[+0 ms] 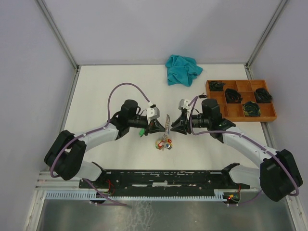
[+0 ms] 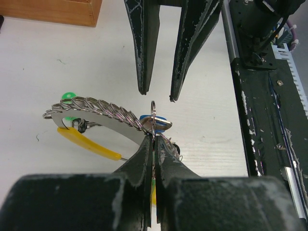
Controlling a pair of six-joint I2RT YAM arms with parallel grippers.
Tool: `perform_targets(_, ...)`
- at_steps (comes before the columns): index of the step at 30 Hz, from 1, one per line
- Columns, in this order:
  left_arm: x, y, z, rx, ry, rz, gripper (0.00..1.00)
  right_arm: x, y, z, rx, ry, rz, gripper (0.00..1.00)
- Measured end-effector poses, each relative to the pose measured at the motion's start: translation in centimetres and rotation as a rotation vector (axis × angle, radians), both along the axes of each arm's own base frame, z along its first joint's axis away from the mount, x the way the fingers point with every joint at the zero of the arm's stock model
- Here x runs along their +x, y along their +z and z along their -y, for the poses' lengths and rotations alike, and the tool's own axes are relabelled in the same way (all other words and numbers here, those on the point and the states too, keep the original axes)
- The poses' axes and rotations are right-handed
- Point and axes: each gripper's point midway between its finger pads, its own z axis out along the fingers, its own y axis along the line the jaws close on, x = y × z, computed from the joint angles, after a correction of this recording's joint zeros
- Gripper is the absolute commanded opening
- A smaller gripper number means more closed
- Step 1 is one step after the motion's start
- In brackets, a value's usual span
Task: Put the keys on the keyring
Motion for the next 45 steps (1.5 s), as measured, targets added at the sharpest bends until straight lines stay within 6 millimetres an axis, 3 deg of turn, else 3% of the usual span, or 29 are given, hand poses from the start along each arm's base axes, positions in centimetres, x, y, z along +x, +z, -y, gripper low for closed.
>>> perform_targets(14, 0.1, 0.3, 0.1, -0.01, 0.003, 0.003, 0.03, 0.4, 0.7, -0.4, 0.04, 0.009, 0.05, 0.32)
perform_targets(24, 0.1, 0.3, 0.1, -0.009, 0.003, 0.002, 0.03, -0.1, -0.3, -0.9, 0.036, 0.087, 0.034, 0.26)
perform_targets(36, 0.1, 0.2, 0.1, -0.009, 0.003, 0.002, 0.03, 0.2, 0.0, -1.6, 0.048, 0.137, 0.029, 0.14)
perform_targets(41, 0.0, 0.2, 0.1, -0.006, 0.003, -0.003, 0.03, 0.0, -0.3, -1.5, 0.036, 0.148, 0.016, 0.01)
perform_targets(45, 0.0, 0.2, 0.1, -0.005, 0.012, -0.031, 0.03, -0.1, -0.4, -1.4, 0.024, 0.156, 0.018, 0.01)
